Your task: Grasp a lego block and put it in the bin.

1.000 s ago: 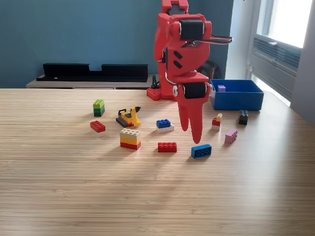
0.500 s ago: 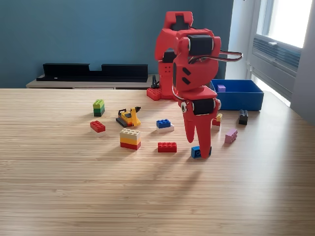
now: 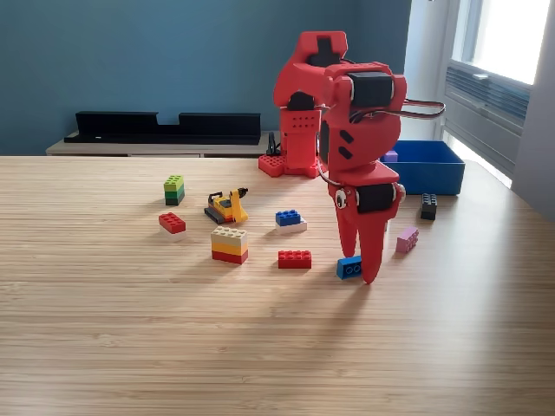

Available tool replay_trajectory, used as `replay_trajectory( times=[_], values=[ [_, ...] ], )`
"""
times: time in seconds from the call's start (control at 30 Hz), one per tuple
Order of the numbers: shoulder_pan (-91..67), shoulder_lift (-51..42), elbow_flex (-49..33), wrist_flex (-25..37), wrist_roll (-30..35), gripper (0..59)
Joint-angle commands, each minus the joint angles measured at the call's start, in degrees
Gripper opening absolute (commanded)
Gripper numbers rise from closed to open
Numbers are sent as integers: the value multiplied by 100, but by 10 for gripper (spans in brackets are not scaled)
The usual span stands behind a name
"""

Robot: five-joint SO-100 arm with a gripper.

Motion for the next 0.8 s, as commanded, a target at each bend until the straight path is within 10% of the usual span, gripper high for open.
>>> replay_trajectory(
  times=[0.03,0.8],
  values=[
    [105,-35,-668,229,123,0],
    [-132,1063,466,747,-229,0]
  ],
)
